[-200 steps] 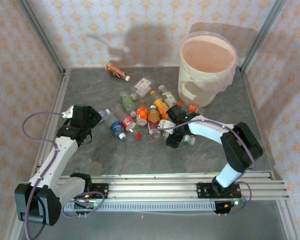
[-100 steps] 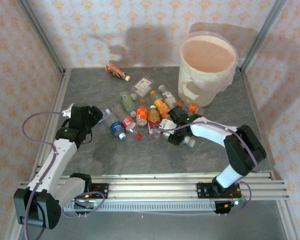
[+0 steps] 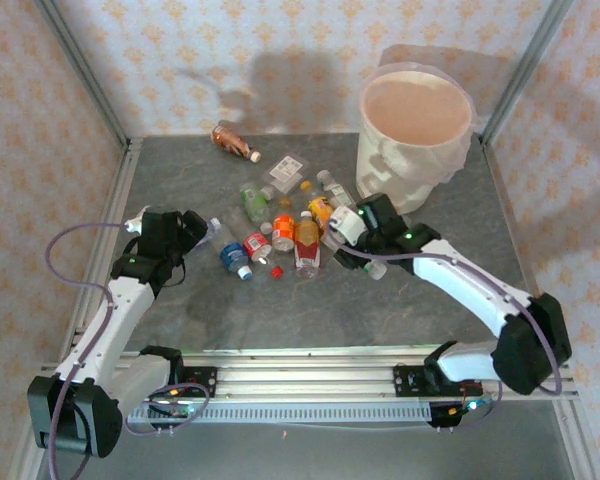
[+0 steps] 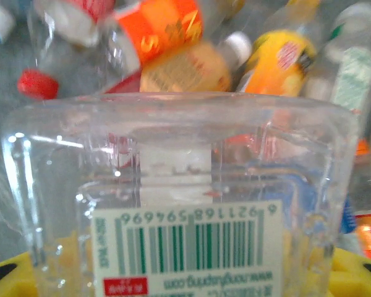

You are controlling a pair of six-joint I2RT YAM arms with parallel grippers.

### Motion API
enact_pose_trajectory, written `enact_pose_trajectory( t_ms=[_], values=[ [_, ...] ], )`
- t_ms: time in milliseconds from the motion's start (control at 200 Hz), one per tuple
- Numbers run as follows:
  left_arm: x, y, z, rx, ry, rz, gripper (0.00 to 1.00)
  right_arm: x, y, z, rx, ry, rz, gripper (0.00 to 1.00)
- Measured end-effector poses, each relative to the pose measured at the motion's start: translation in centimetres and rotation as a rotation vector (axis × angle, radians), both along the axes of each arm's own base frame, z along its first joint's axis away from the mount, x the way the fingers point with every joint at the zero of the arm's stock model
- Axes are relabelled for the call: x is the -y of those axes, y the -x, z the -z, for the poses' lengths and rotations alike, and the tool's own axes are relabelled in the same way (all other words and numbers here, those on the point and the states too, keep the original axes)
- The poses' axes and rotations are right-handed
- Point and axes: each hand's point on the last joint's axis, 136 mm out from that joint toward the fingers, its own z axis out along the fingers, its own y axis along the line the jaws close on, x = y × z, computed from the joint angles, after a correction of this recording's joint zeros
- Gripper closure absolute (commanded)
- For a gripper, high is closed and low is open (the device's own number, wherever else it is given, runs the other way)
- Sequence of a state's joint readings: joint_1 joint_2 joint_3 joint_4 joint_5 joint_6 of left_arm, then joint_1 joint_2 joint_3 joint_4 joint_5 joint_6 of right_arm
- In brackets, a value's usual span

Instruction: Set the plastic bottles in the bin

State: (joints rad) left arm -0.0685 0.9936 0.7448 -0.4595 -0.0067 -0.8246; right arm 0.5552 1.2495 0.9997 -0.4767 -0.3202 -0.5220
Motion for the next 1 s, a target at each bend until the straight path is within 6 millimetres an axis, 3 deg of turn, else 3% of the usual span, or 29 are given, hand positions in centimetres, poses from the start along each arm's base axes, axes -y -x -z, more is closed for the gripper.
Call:
enact_pose_trajectory(
  t_ms=[190,425,500,590,691,796,1001],
  values=[
    [0.6,-0.3,0.8,-0.020,0.046,-0.001,0.00,0.8,-3.4,-7.5,0.117,-0.288,0.142,0.75],
    [1.4,-0.7,0.9,-0.015,0.099,0.010,0.00,1.6,-9.9,-19.3,0.241,-0.628,0.284,0.74],
    [1.4,-0.7,0.9,-0.016,0.100,0.010,0.00,2.9,-12.6,-22.8,0.286,-0.707,0.375,0.74],
    [1.4,-0.7,0.9,-0.016,0.100,0.010,0.00,5.2,-15.8,-25.4,0.327,-0.783,0.501,0.73],
    [1.4,-0.6,1.0,-0.020,0.099,0.010,0.00,8.0,-19.1,-26.6,0.346,-0.827,0.614,0.73],
    [1.4,-0.4,1.2,-0.031,0.097,0.010,0.00,10.5,-22.3,-26.4,0.346,-0.816,0.704,0.72],
    [1.4,0.0,1.5,-0.054,0.086,0.019,0.00,13.1,-26.4,-22.3,0.237,-0.714,0.767,0.65]
  ],
)
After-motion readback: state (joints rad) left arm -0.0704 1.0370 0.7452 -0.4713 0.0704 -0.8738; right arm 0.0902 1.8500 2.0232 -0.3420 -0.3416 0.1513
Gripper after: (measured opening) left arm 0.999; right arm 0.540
